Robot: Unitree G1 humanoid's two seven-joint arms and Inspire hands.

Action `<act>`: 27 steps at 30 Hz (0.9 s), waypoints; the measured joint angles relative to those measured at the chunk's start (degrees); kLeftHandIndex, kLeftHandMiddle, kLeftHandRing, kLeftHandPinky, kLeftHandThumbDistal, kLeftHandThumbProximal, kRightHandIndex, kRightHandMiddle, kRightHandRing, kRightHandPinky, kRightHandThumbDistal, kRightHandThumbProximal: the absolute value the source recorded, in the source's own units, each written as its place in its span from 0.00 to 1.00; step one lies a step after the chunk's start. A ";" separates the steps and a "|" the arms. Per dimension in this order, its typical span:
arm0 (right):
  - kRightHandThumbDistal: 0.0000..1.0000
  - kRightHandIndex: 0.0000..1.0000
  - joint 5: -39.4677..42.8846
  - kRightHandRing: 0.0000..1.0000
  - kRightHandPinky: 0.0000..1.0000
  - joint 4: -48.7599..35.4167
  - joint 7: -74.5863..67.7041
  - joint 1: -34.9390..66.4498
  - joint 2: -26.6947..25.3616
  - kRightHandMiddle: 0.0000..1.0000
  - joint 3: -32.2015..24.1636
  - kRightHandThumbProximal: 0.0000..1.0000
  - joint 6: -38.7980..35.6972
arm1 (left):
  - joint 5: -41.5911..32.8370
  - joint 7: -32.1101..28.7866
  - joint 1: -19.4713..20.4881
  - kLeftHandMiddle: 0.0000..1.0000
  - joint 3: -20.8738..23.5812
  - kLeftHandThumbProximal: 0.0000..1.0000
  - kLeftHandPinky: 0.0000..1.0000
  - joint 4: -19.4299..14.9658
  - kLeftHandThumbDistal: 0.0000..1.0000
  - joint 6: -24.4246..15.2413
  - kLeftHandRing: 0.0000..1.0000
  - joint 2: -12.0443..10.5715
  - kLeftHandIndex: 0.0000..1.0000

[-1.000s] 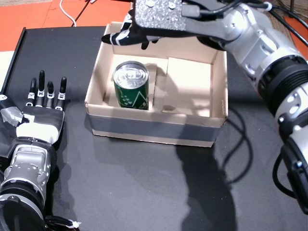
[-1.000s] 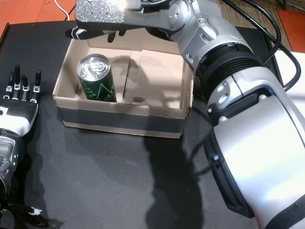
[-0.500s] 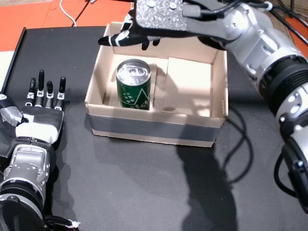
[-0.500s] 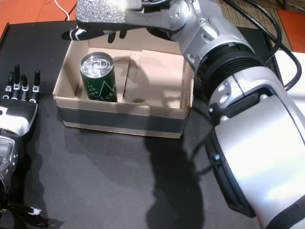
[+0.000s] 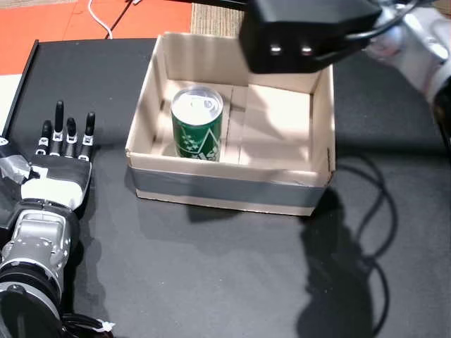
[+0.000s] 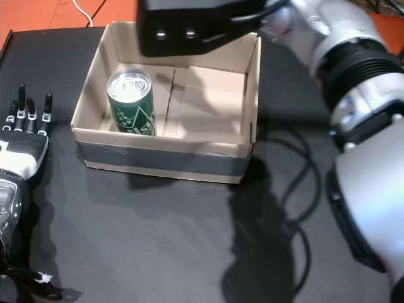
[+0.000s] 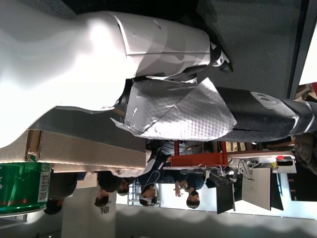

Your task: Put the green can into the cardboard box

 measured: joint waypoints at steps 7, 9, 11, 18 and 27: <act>0.77 0.60 0.40 0.82 0.86 -11.52 -7.00 12.44 -7.75 0.71 -2.08 0.60 -7.67 | 0.02 -0.11 0.11 0.29 -0.17 0.96 0.92 0.00 0.84 -0.50 0.47 -0.14 0.64; 0.70 0.65 0.69 0.85 0.89 -17.05 -10.44 19.38 -9.70 0.74 -3.39 0.60 -10.99 | 0.02 -0.35 0.18 0.29 -0.16 0.97 0.90 0.00 0.84 -0.50 0.45 -0.14 0.64; 0.67 0.66 0.26 0.86 0.90 -23.31 -13.50 26.85 -11.61 0.75 -5.13 0.63 -11.99 | 0.02 -0.65 0.27 0.27 -0.15 0.97 0.88 0.00 0.84 -0.49 0.45 -0.13 0.63; 0.51 0.63 0.39 0.84 0.87 -46.47 -16.39 50.80 -15.68 0.75 -14.80 0.49 -10.19 | 0.05 -0.81 0.76 0.28 -0.41 0.99 0.89 0.01 0.87 -0.64 0.46 0.13 0.61; 0.58 0.59 8.95 0.85 0.94 -55.04 -7.72 69.86 -15.35 0.72 -21.91 0.59 -18.26 | 0.09 -0.98 1.41 0.27 -0.56 1.00 0.86 0.01 0.83 -0.71 0.47 0.40 0.61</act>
